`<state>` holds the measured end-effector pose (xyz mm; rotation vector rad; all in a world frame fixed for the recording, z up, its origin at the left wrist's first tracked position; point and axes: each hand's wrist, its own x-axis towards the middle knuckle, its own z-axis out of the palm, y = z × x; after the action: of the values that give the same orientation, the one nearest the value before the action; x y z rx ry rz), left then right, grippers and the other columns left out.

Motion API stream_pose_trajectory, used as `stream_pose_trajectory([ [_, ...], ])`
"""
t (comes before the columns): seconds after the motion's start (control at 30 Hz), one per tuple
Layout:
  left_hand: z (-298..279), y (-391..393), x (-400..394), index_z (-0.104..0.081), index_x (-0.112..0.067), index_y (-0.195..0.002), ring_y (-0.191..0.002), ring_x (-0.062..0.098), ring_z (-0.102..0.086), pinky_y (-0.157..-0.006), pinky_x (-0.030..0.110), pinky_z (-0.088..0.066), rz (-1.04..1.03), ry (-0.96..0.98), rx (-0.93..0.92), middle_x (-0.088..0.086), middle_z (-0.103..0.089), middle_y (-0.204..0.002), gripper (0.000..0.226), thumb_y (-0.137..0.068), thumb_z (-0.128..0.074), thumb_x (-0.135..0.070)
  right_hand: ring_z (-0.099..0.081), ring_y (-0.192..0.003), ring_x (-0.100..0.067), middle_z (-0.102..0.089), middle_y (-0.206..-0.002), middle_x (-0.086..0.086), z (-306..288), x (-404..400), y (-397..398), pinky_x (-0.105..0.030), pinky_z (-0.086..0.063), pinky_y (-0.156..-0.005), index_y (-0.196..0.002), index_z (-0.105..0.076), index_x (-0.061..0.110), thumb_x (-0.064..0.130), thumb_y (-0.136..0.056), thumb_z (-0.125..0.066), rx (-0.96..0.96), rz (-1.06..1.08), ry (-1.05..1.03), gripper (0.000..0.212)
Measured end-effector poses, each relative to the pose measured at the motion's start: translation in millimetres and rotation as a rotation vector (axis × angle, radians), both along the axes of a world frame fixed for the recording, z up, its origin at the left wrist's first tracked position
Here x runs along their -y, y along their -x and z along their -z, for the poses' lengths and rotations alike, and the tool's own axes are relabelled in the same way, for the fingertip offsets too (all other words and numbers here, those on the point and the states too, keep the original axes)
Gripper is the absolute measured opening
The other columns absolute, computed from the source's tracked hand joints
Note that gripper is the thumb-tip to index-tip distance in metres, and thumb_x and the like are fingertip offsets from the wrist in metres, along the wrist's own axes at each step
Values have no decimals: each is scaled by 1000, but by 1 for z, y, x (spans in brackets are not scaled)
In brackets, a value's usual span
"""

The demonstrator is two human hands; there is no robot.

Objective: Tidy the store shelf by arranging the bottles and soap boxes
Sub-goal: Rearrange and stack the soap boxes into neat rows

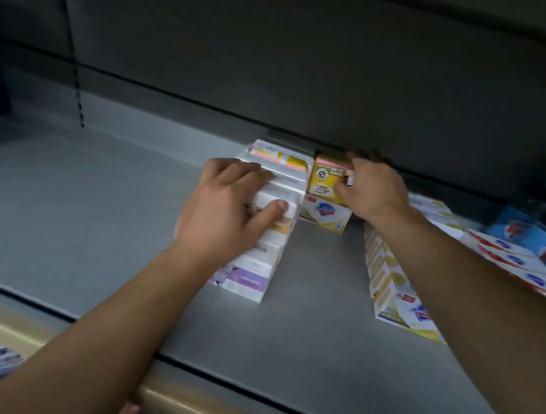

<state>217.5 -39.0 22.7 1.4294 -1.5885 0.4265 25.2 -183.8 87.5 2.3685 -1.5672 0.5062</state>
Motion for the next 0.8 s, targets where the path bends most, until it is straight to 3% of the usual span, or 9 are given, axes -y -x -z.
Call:
stream_pose_trajectory([
  [0.17,0,1,-2,-69,-16,-117,-116,28,-50,-94,38,-44,0,-31,-31,-2,-66,-119,51,-86,-53,-54,-57,-113,-39,-55,-130,-13,7,27,-22,-42,-48,-86,-132,-48,21,30,-89,-63,-69,76,-61,46],
  [0.4,3,2,1,-68,-19,-119,-117,23,-46,-92,34,-45,-1,-8,-38,-5,-65,-120,52,-86,-53,-55,-50,-116,-36,-46,-129,-14,-2,20,-21,-40,-47,-85,-131,-49,16,18,-80,-75,-28,109,62,57],
  [0.6,3,3,1,-69,-16,-116,-114,29,-49,-94,37,-45,-2,29,-11,-1,-67,-116,49,-86,-54,-52,-57,-110,-37,-54,-125,-12,-21,-37,3,-40,-51,-87,-129,-55,22,26,-78,-76,112,19,94,56],
  [0.8,-1,6,-5,-68,-11,-116,-115,34,-50,-100,38,-40,-18,-37,43,6,-67,-116,53,-88,-48,-52,-57,-107,-28,-49,-119,-4,5,-124,37,-39,-49,-88,-126,-58,20,26,-74,-78,286,-99,24,56],
])
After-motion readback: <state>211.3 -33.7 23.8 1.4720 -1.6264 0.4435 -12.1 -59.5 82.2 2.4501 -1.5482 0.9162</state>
